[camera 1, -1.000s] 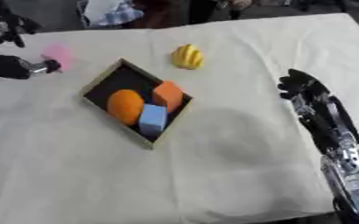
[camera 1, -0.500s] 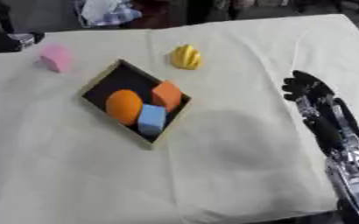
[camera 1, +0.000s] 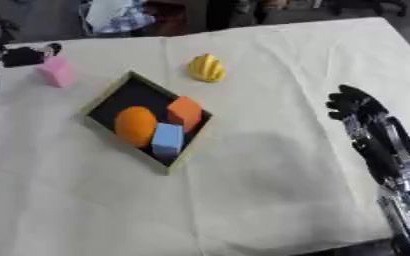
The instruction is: Pick up objects on the table and place them in the box.
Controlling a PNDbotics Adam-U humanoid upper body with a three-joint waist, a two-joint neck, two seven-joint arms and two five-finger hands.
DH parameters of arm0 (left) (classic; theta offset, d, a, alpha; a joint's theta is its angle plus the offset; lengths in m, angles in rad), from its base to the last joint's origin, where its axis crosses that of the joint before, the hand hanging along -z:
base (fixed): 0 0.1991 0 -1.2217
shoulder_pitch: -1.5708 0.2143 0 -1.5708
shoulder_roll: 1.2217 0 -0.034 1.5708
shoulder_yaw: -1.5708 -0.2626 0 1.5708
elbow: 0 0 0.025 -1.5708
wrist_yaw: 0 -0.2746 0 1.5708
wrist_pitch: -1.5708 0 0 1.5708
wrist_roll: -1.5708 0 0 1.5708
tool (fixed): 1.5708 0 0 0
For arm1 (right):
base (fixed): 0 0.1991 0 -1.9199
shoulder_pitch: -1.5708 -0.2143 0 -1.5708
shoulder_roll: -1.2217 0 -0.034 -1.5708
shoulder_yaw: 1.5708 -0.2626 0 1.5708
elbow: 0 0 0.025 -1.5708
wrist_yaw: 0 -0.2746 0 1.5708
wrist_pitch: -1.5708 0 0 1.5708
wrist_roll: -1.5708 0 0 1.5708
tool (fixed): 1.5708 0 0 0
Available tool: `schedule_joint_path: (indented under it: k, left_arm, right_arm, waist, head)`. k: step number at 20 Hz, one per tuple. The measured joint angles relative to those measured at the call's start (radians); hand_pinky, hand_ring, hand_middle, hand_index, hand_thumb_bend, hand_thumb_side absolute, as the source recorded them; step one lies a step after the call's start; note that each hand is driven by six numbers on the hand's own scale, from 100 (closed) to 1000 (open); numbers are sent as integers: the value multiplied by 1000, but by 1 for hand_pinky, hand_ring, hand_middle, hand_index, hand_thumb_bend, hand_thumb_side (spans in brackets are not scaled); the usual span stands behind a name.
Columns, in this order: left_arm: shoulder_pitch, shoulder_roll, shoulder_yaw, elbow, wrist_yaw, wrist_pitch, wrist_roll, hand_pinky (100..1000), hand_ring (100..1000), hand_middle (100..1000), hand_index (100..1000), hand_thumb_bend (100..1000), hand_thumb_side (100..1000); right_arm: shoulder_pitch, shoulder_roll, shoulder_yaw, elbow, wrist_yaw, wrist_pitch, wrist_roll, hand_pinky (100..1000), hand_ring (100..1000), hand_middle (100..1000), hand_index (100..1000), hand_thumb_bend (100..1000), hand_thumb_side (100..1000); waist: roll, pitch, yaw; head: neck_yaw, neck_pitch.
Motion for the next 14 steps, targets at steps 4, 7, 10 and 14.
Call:
schedule_joint_path:
  k: [4, 7, 10, 14]
  left_arm:
    - [-26, -1, -24, 112, 23, 30, 54, 752, 659, 761, 897, 620, 628]
    - [-32, -1, -31, 181, 39, 23, 102, 749, 654, 756, 892, 622, 631]
    - [-32, -1, -35, 219, 65, 14, 139, 745, 644, 743, 878, 630, 642]
    - [-32, -1, -37, 234, 105, -2, 171, 749, 642, 742, 873, 639, 666]
  right_arm:
    - [0, 0, 0, 0, 0, 0, 4, 815, 819, 770, 885, 100, 584]
    - [0, 0, 1, 0, -1, 0, 4, 814, 819, 770, 885, 100, 584]
    - [0, 0, 1, 0, -1, 0, 5, 814, 819, 770, 885, 100, 585]
    - [-1, 0, 1, 0, -2, 0, 5, 814, 818, 770, 885, 100, 586]
  waist:
    - [0, 0, -1]
    - [0, 3, -1]
    - [0, 6, -4]
    - [0, 7, -6]
  head:
    - [2, 0]
    - [2, -3]
    - [2, -7]
    - [2, -7]
